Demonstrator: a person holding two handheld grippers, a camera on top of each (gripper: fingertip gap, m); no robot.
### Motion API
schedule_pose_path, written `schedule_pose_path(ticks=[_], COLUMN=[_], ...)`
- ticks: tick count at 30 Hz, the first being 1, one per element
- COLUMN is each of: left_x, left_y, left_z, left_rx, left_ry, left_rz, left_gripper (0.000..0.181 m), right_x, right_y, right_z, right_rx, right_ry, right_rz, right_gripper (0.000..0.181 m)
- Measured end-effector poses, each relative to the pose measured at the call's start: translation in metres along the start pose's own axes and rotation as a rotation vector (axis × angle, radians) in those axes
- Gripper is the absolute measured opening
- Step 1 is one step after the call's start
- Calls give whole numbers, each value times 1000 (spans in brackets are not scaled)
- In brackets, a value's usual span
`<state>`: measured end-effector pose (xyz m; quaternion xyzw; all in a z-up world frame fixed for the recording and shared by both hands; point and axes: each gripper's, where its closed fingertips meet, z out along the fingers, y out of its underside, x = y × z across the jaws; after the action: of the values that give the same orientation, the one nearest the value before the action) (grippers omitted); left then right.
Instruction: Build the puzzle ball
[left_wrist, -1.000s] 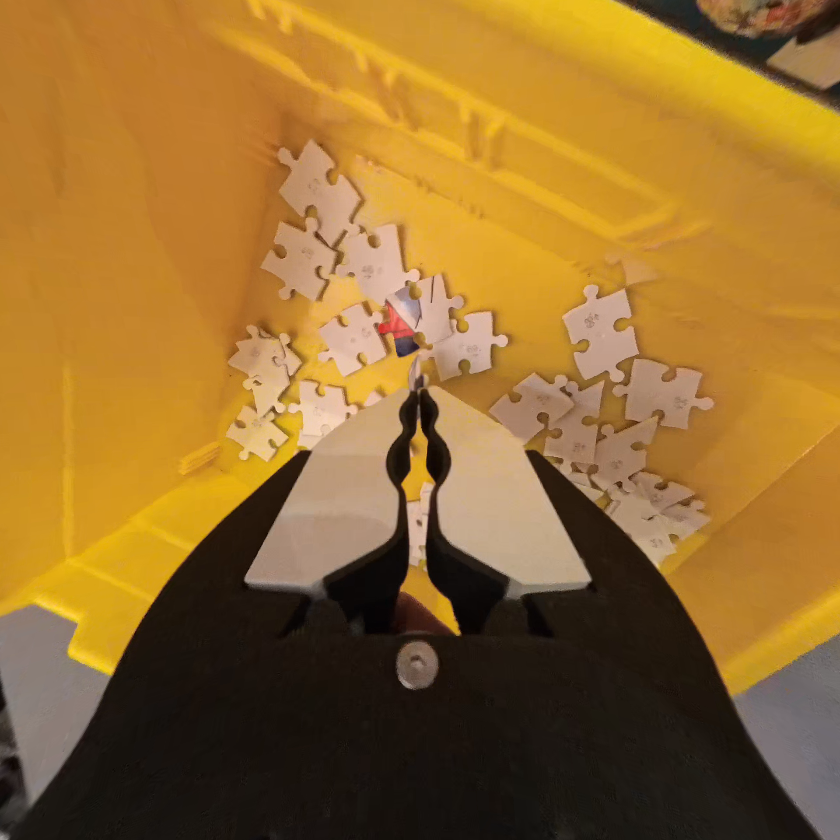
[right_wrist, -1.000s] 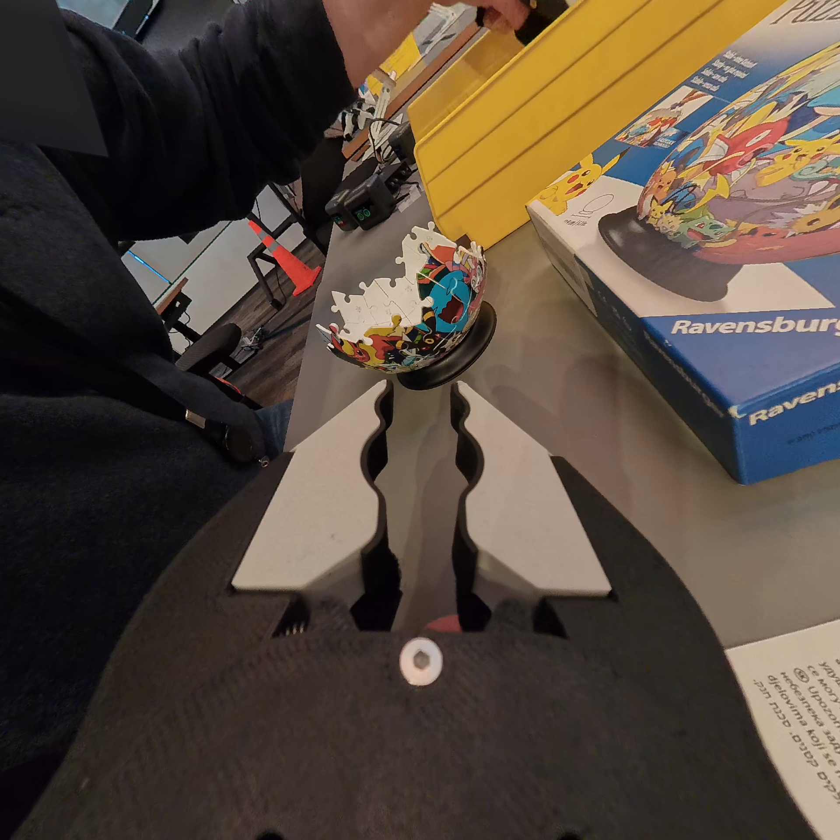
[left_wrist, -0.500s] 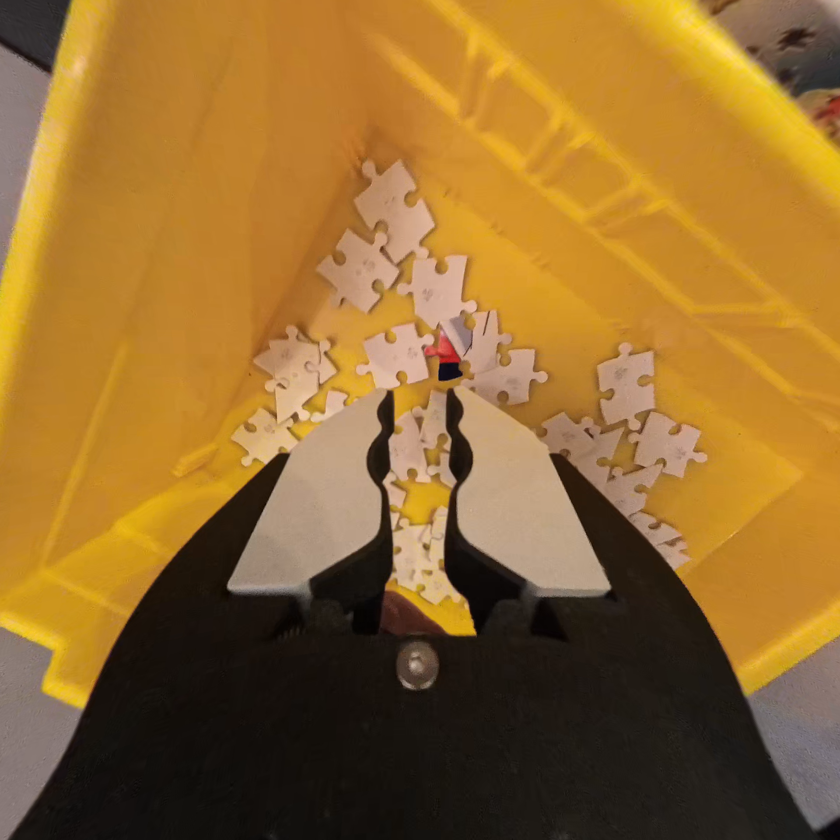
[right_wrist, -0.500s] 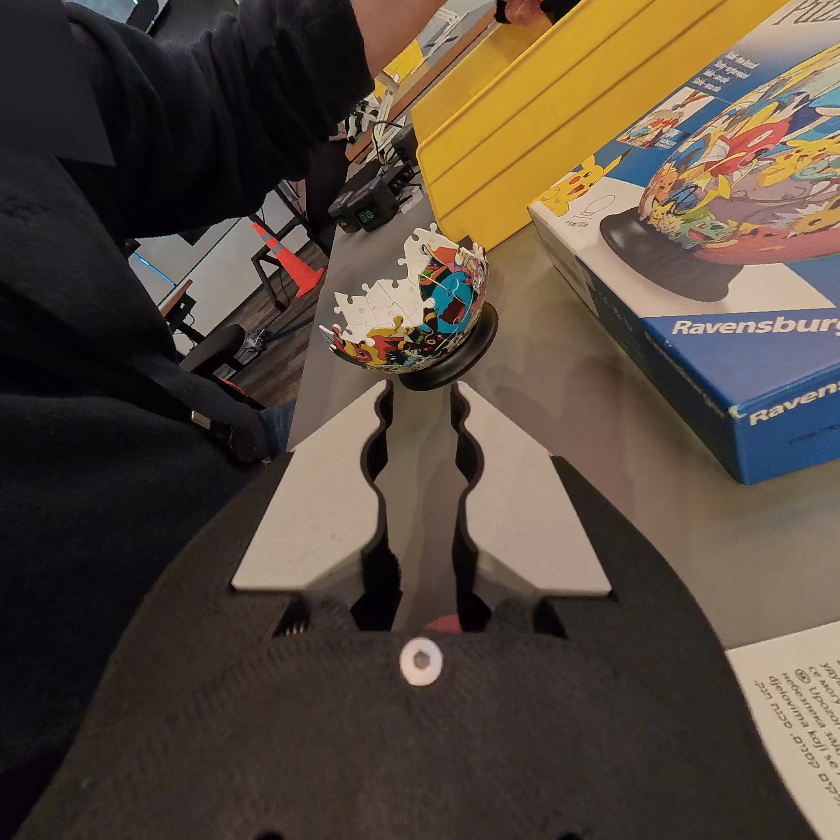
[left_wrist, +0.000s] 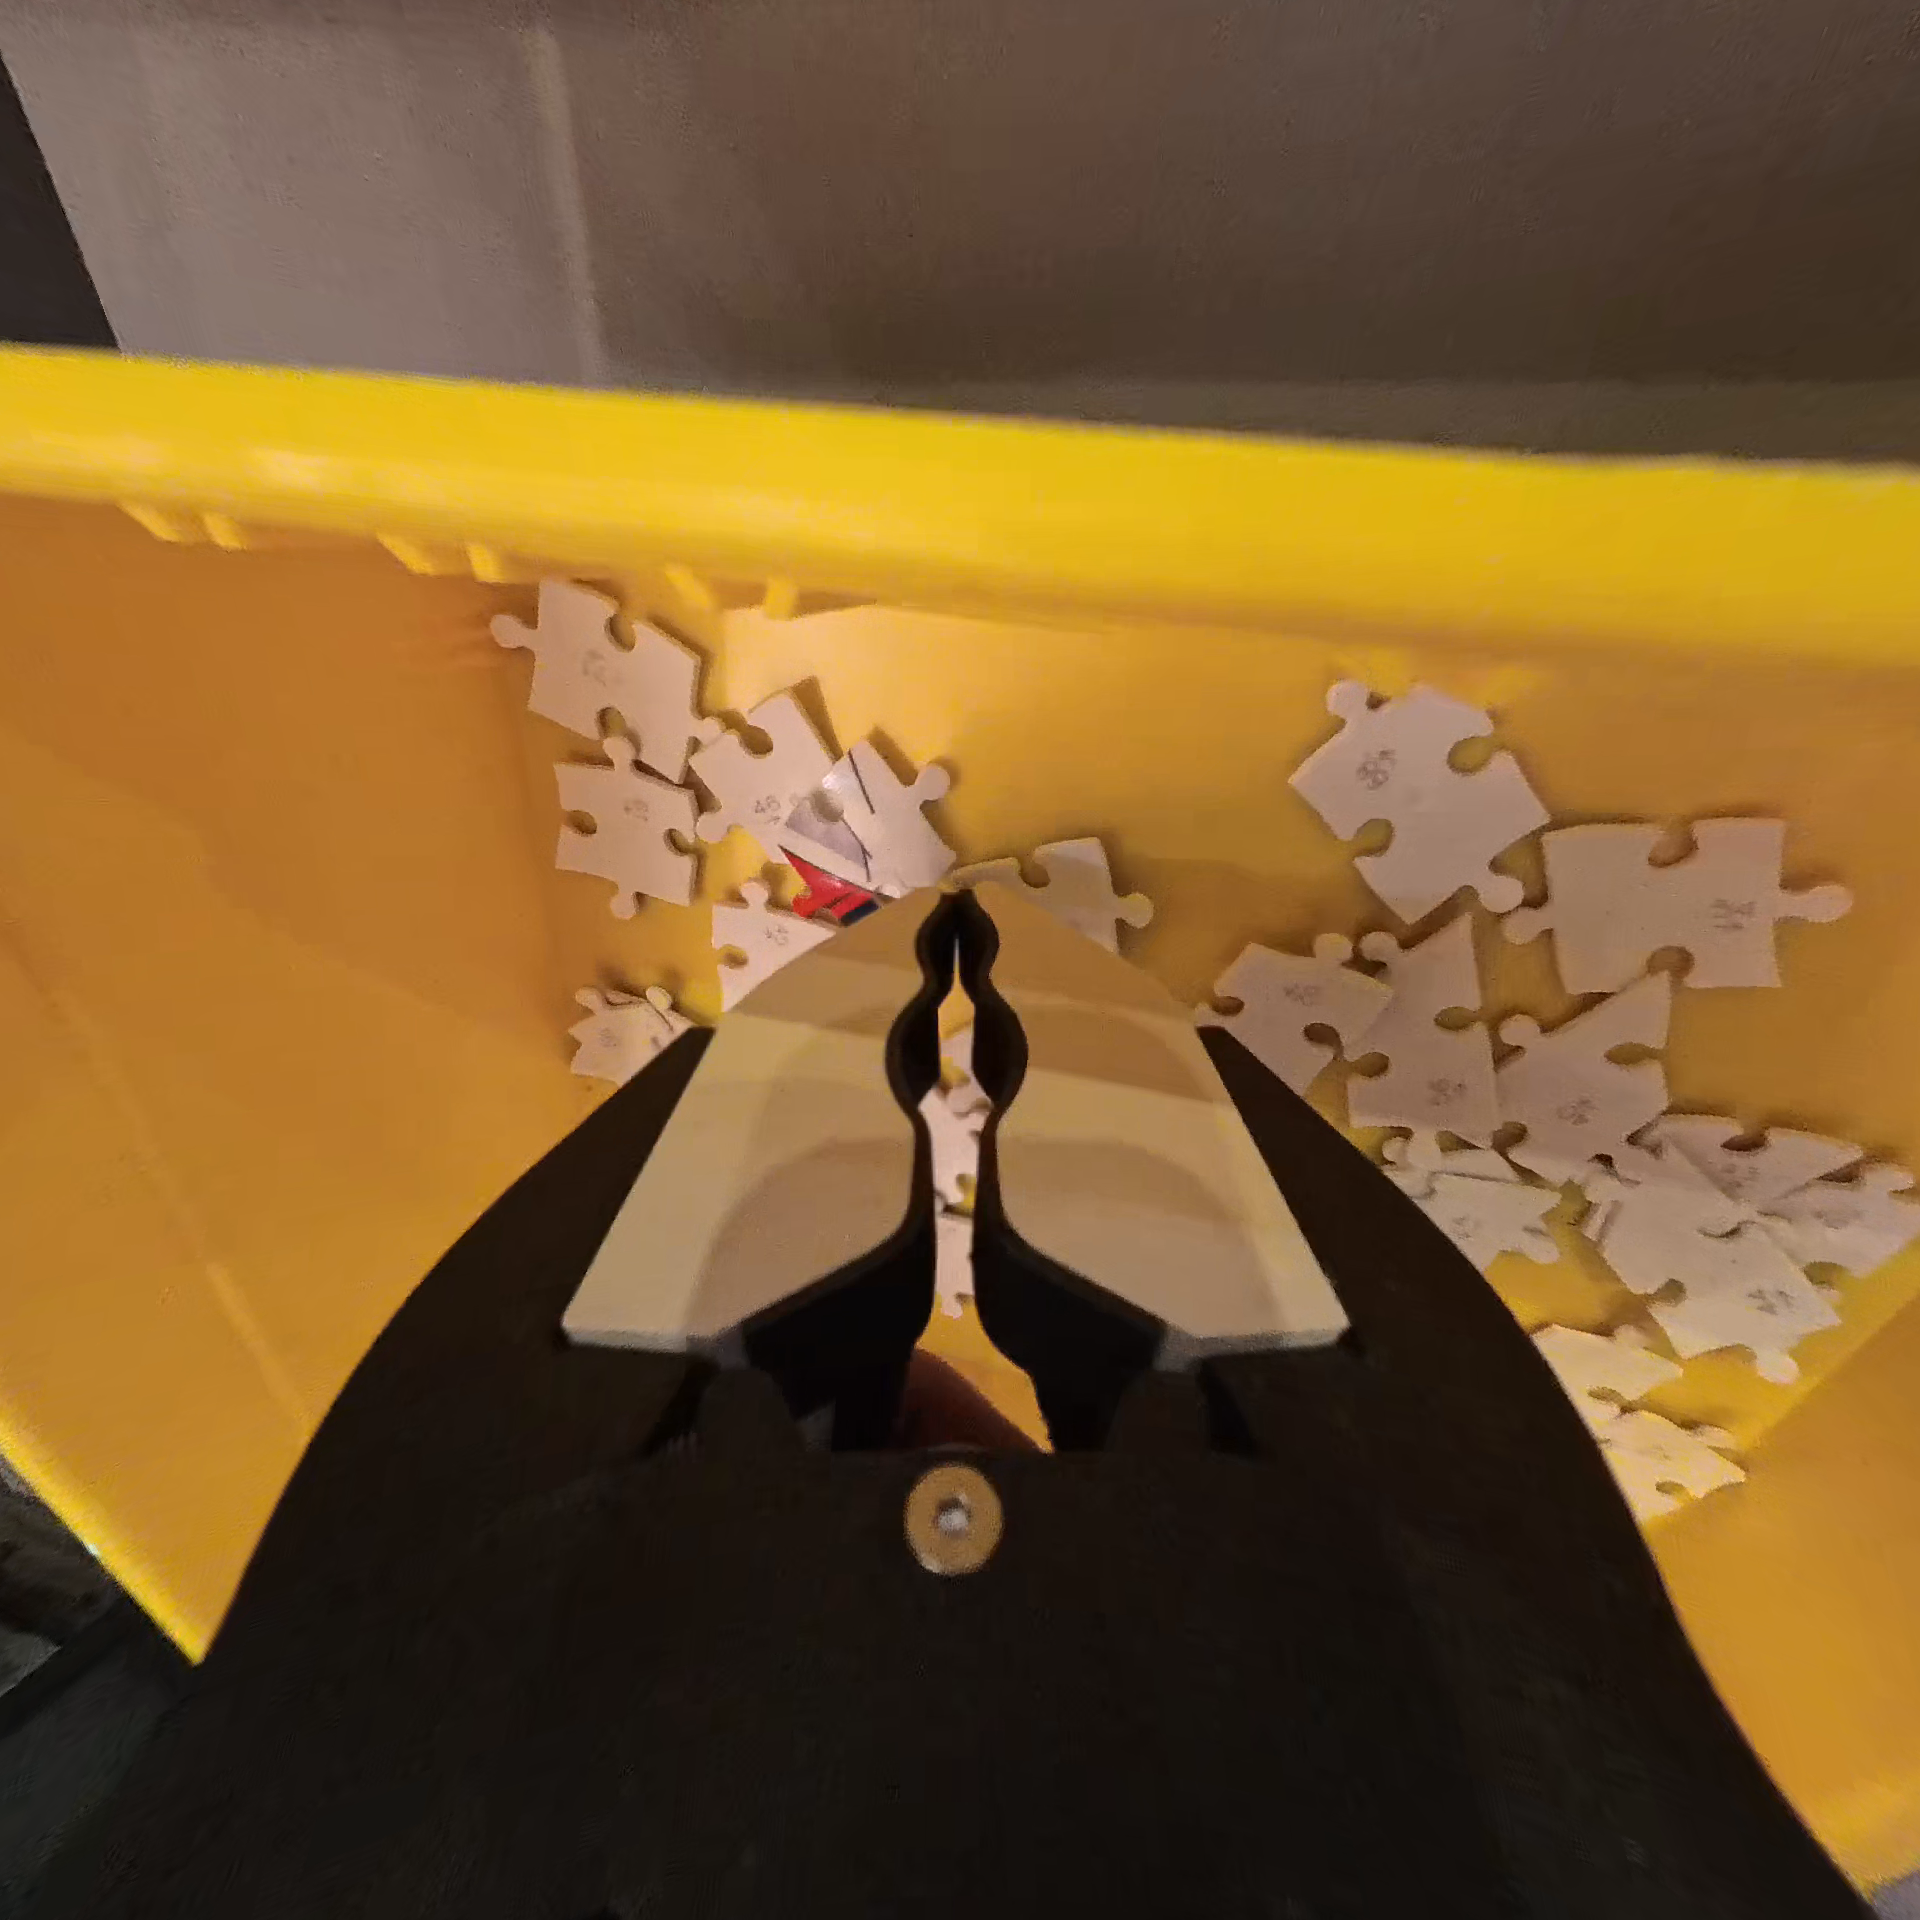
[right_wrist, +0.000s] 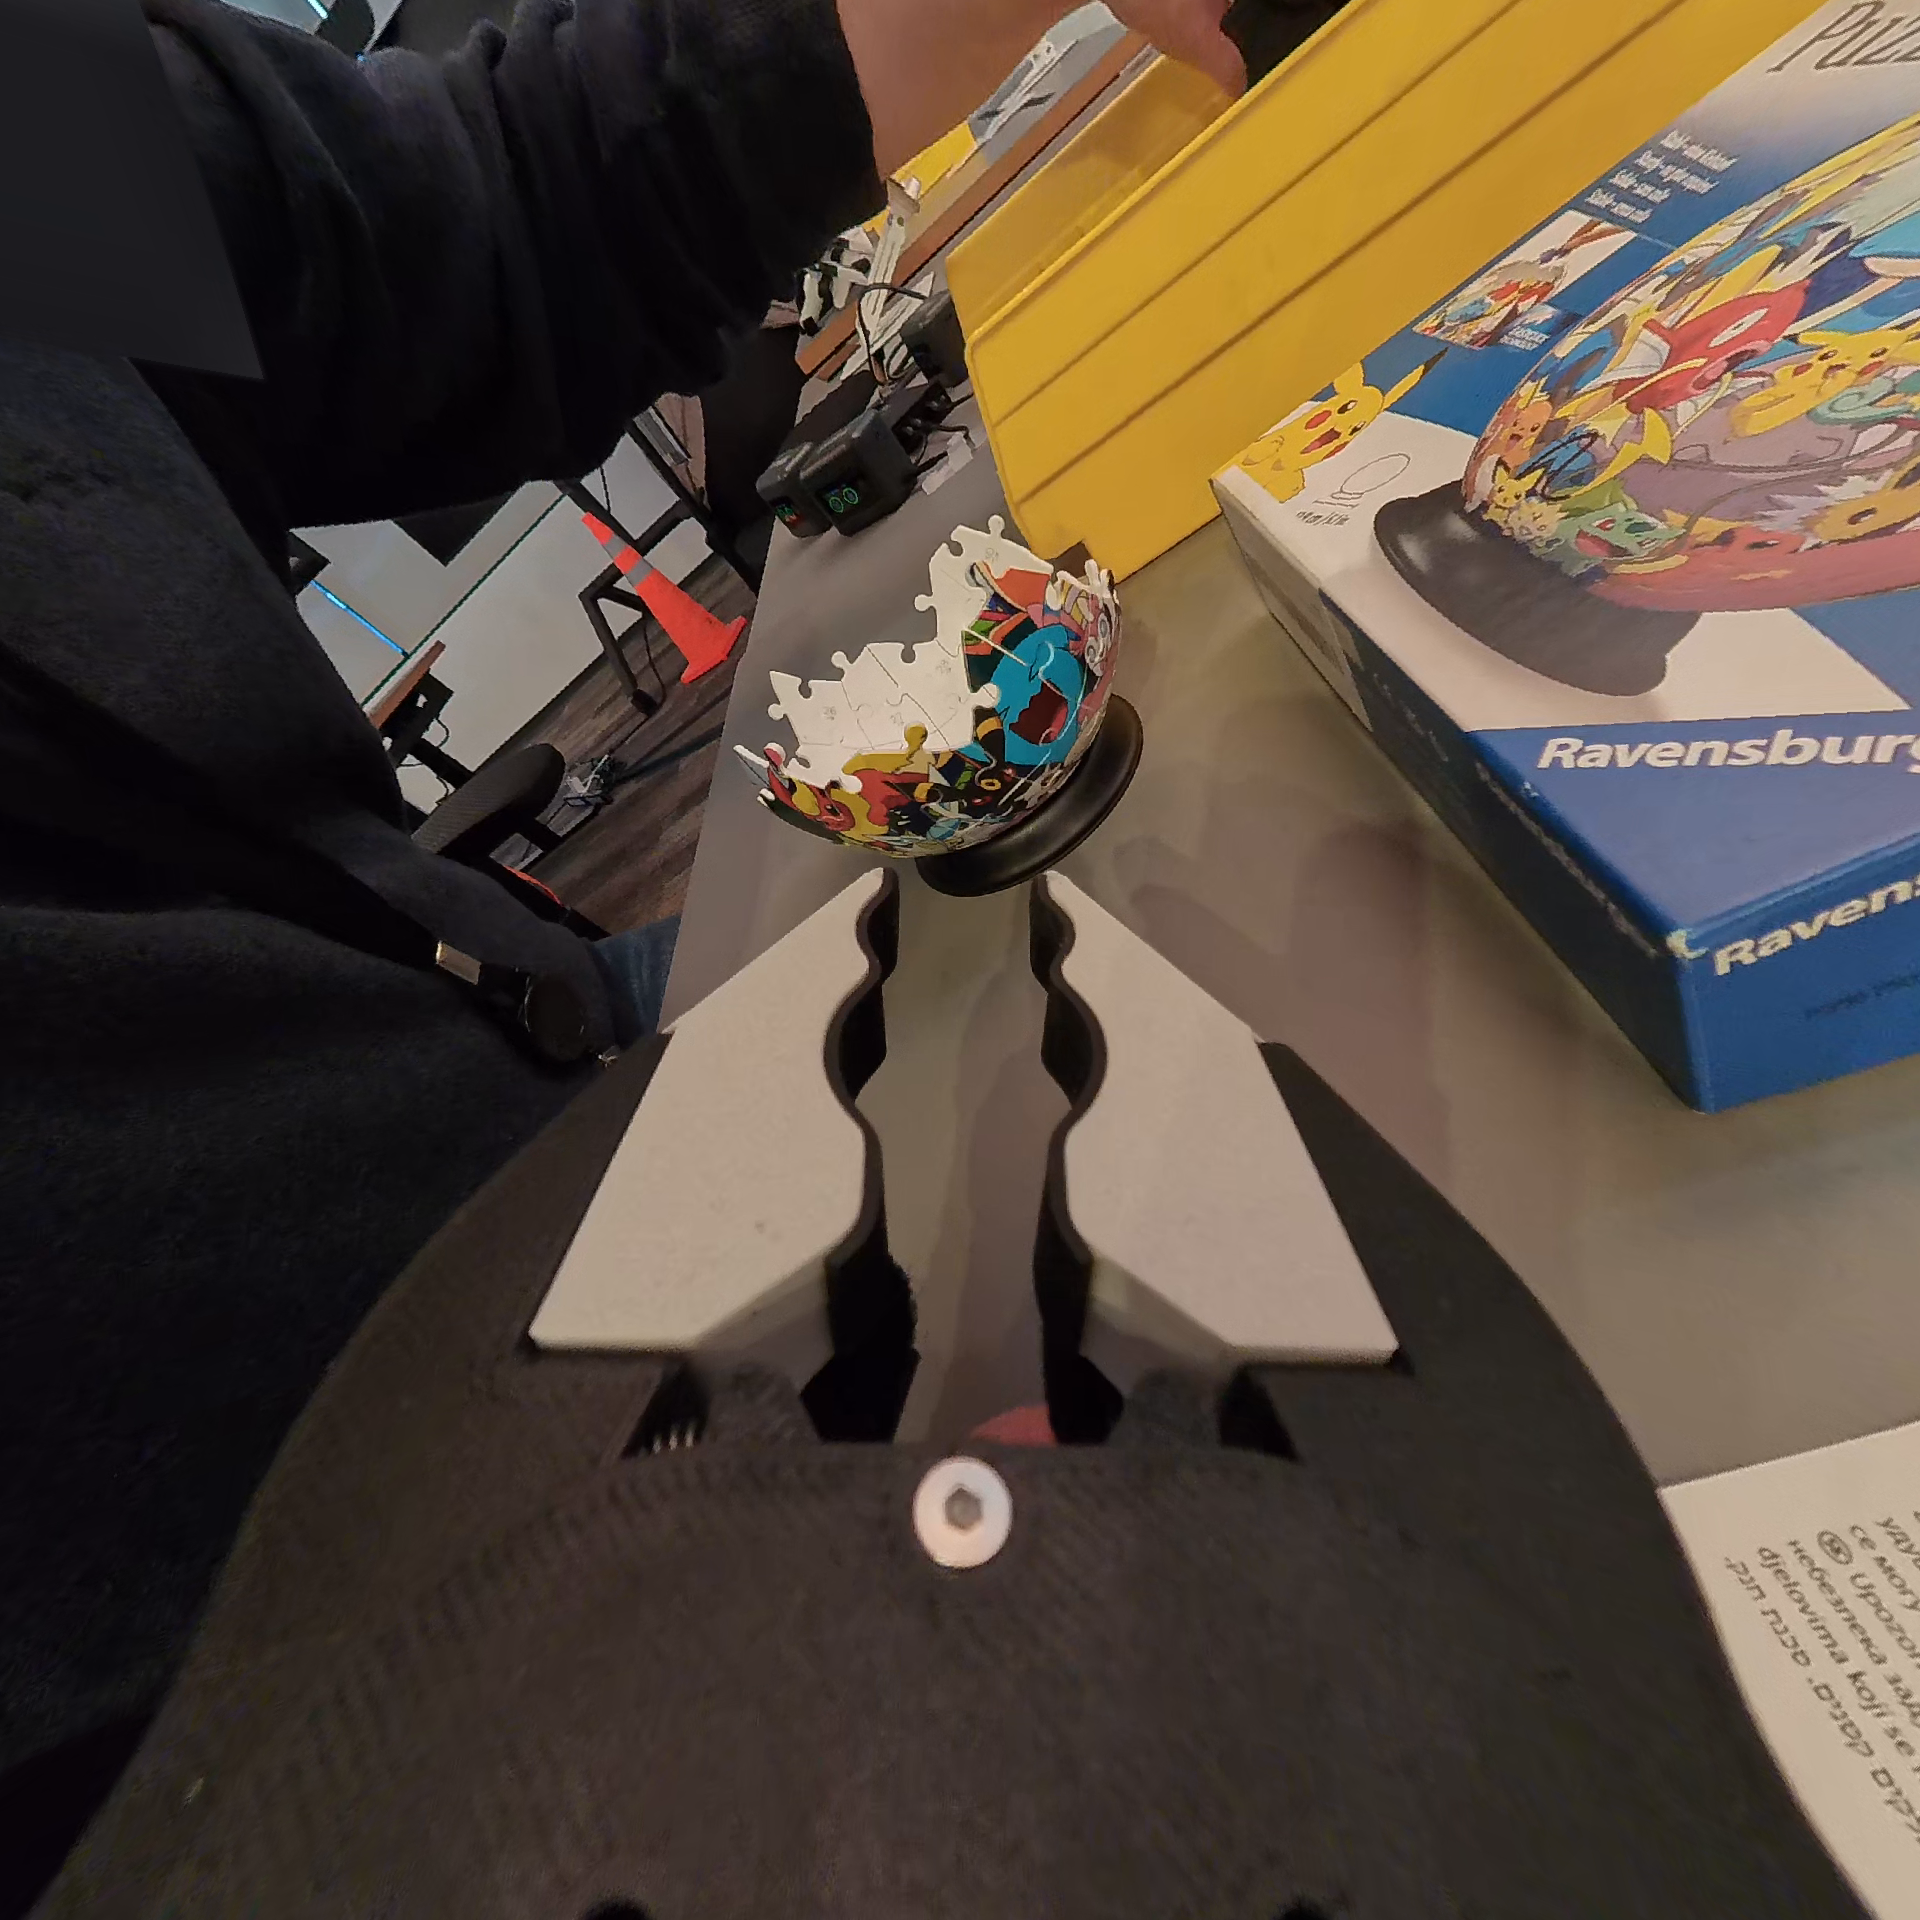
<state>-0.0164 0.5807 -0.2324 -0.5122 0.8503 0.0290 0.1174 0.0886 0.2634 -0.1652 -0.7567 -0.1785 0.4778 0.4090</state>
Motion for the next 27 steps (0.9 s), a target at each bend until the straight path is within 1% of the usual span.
schedule_pose_path(ticks=[1,2,4,6,9,12,13,15,17,19,20,21,22,23,26,27], left_x=[0,-1,-6,-6,-4,-11,-15,-16,-21,-23,-26,-27,-30,-31,-34,-32], left_y=[0,0,-4,-11,-14,-14,-14,-14,-12,-11,-10,-11,-11,-12,-13,-14], left_z=[0,0,-3,-4,2,4,5,6,6,6,6,5,4,4,4,5], left_rx=[5,13,43,85,87,86,87,116,140,146,144,145,145,146,162,175], left_ry=[4,15,11,42,90,68,54,41,-13,-42,-89,-124,-158,-178,-186,-161], left_rz=[-21,-56,-143,-247,-367,-419,-425,-436,-424,-426,-398,-382,-379,-368,-375,-390], left_gripper=[0,3,27,34,49,43,38,35,24,24,24,27,34,38,40,36], right_x=[0,0,0,0,0,0,0,0,0,0,0,0,0,0,0,0], right_y=[0,0,0,0,0,0,0,0,0,0,0,0,0,0,0,0], right_z=[0,0,0,0,0,0,0,0,0,0,0,0,0,0,0,0], right_rx=[0,0,0,-1,-1,-3,-3,-2,-2,-2,-1,-1,-1,-1,-1,-1], right_ry=[0,0,0,-1,0,2,2,3,1,0,0,0,0,0,0,0], right_rz=[0,-1,-1,0,1,0,0,-1,-2,-2,-3,-3,-3,-3,-2,-2], right_gripper=[24,24,24,24,24,24,24,24,24,24,24,24,24,24,24,24])
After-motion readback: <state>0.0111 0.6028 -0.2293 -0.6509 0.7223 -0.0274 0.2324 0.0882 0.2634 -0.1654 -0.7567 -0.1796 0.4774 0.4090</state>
